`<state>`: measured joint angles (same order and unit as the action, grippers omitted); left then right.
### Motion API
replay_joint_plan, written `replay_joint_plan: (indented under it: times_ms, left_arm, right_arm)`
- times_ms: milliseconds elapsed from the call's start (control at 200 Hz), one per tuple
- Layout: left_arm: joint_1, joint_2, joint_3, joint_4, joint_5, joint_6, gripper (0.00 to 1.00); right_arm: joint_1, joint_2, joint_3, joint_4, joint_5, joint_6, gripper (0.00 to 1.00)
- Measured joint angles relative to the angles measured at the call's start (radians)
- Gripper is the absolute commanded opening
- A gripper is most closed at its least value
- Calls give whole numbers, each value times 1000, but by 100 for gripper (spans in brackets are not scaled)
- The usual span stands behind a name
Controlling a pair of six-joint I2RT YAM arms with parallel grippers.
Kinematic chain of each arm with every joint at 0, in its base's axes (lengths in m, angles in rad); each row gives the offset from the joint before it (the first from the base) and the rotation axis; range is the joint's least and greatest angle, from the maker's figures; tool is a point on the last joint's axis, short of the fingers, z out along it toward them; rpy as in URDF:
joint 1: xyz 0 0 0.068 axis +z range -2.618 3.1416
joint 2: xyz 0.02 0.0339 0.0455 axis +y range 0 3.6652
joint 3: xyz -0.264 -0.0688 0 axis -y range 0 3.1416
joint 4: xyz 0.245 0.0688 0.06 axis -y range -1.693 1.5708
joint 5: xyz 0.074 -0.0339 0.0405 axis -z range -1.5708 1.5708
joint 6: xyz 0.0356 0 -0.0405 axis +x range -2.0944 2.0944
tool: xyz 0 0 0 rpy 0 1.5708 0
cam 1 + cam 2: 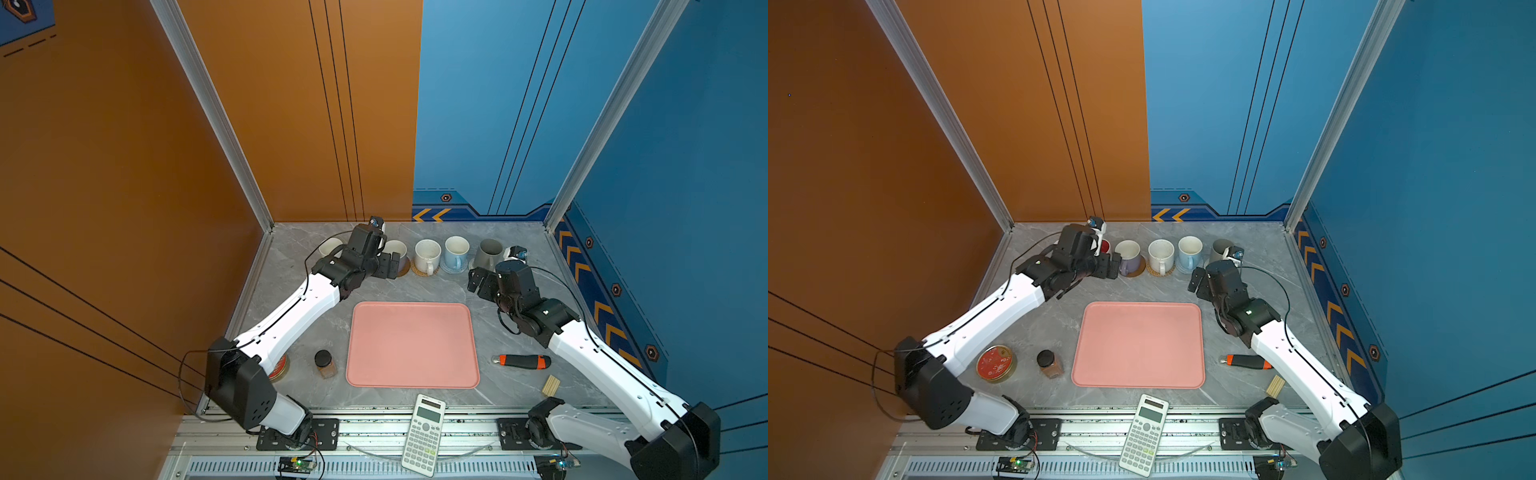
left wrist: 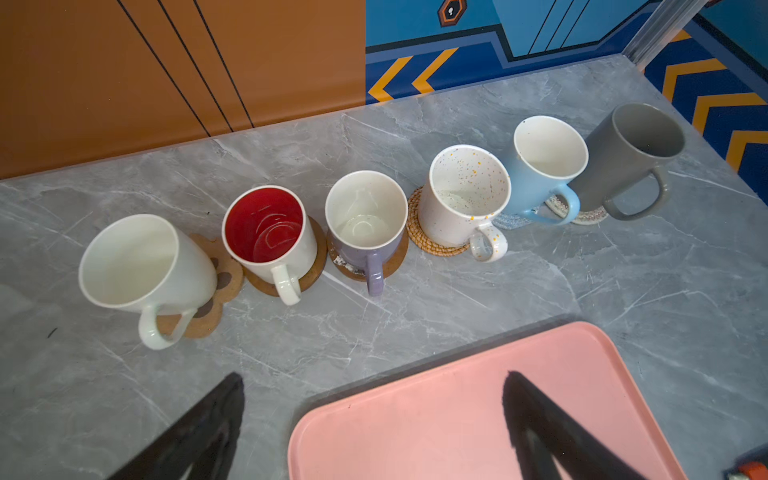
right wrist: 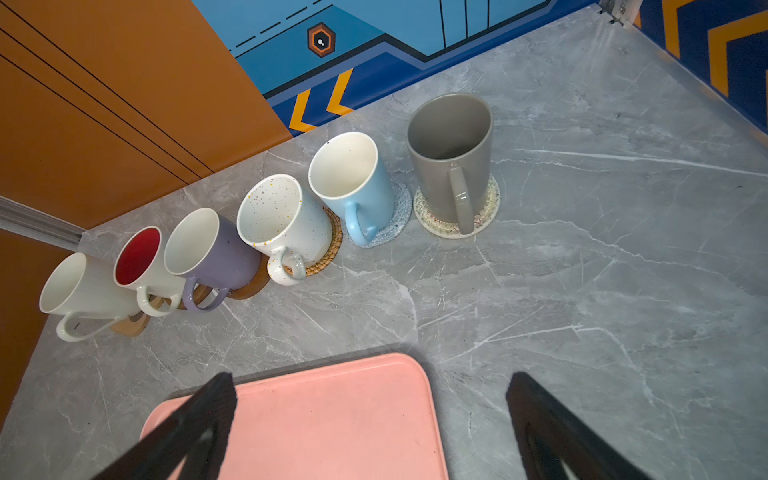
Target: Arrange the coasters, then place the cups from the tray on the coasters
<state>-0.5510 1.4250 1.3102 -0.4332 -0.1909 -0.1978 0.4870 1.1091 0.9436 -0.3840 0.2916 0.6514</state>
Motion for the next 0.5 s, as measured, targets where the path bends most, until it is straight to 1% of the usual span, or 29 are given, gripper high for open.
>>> replay_joint_plan:
  times_ms: [90, 200, 330, 411, 501]
  left_arm:
    - [0, -111, -105, 62, -8, 24, 98]
    - [0, -230, -199, 109, -23, 60, 98]
    - [0, -362, -283, 155, -89, 97, 98]
    - [0, -446, -352, 190, -151, 113, 98]
    - [0, -538, -435, 225, -217, 131, 98]
  right_arm:
    - [10, 6, 12, -4, 0, -3, 100]
    - [19, 21, 32, -18, 0, -19, 100]
    - [23, 32, 47, -38, 9, -52, 100]
    - [24, 33, 50, -53, 53, -72, 100]
    - [23, 32, 47, -58, 141, -103, 100]
